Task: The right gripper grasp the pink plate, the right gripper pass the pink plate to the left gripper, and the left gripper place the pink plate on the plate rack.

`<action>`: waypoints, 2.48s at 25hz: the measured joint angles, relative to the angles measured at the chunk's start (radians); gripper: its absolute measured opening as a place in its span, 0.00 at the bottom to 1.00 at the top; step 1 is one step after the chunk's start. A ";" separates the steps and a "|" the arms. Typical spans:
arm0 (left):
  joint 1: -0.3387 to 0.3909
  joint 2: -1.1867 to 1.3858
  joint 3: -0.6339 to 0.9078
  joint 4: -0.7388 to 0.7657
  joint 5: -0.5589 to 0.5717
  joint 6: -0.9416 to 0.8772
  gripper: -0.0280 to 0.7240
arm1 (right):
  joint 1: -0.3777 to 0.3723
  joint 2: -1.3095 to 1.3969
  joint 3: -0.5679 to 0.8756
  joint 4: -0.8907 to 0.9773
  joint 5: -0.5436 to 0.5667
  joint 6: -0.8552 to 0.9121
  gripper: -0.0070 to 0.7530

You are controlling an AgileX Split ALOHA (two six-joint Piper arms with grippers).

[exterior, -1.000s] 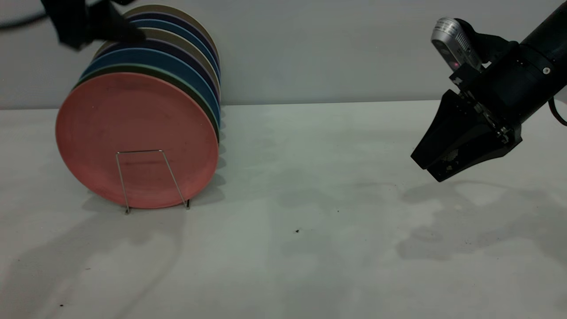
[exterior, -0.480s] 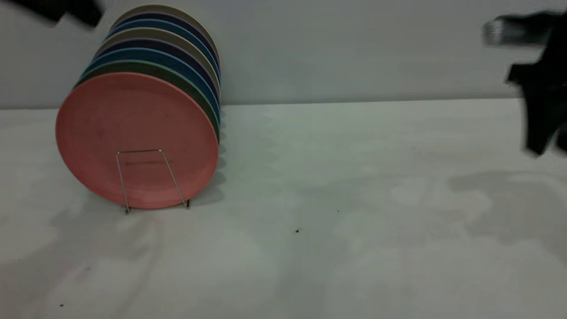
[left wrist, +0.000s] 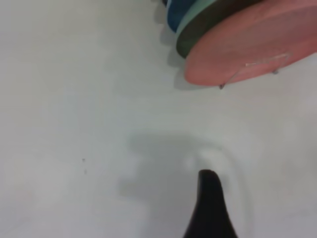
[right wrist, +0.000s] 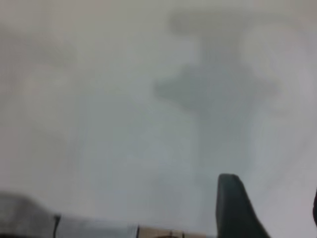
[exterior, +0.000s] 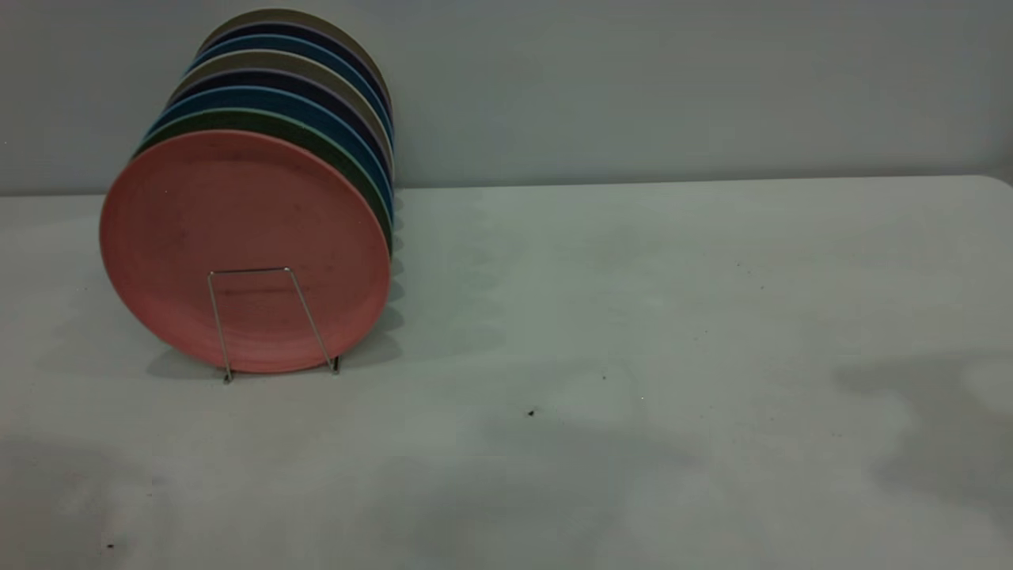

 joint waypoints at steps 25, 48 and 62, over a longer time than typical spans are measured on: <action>0.000 -0.915 0.566 -0.067 0.129 -0.048 0.82 | 0.259 -0.935 0.723 -0.011 0.015 0.019 0.53; 0.000 -1.159 0.655 -0.070 0.198 -0.032 0.82 | 0.259 -1.303 0.868 0.040 -0.086 -0.004 0.53; 0.000 -1.159 0.655 -0.070 0.197 -0.032 0.82 | 0.256 -1.313 0.868 0.040 -0.086 -0.004 0.53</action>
